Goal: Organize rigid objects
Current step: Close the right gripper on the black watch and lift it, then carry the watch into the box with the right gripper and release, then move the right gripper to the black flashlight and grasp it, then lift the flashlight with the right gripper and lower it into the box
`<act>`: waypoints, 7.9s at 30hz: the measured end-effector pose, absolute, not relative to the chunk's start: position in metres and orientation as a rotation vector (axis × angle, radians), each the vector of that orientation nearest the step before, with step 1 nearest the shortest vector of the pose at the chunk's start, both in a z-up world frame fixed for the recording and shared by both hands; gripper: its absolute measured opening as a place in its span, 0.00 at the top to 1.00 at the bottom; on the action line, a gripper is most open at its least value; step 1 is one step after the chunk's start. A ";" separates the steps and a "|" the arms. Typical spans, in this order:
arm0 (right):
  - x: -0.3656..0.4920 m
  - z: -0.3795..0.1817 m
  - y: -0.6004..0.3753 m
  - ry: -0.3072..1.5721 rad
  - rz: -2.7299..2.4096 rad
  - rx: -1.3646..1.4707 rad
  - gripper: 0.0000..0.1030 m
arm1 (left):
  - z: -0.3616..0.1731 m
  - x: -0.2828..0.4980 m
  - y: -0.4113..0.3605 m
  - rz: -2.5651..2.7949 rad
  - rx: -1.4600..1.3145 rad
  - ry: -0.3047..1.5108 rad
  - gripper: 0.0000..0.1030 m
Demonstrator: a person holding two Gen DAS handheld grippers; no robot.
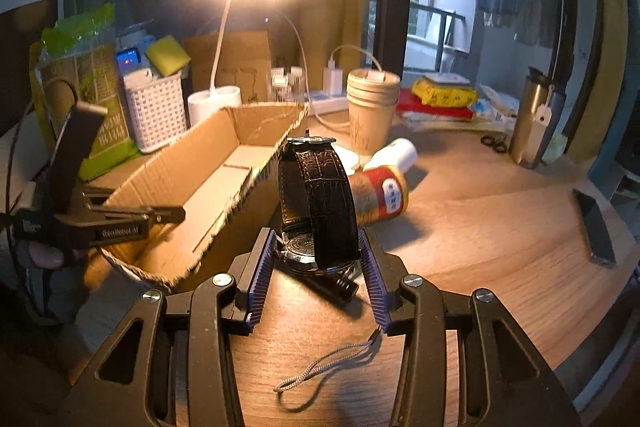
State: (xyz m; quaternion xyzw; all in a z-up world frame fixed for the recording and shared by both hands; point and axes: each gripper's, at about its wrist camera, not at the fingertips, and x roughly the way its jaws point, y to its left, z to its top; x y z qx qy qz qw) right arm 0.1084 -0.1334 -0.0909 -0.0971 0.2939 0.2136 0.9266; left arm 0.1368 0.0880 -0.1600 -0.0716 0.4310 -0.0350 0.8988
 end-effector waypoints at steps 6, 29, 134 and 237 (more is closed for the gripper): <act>0.104 -0.079 -0.125 0.575 0.466 -0.185 0.56 | -0.160 0.137 0.088 -0.073 -0.149 0.892 0.80; 0.099 -0.107 -0.051 0.659 0.661 -0.237 0.56 | -0.160 0.137 0.086 -0.076 -0.146 0.892 0.80; 0.124 -0.136 -0.115 0.717 0.461 -0.259 0.79 | -0.159 0.137 0.088 -0.080 -0.147 0.889 0.78; 0.143 -0.108 -0.047 0.670 0.637 -0.297 0.72 | -0.159 0.137 0.086 -0.081 -0.147 0.889 0.77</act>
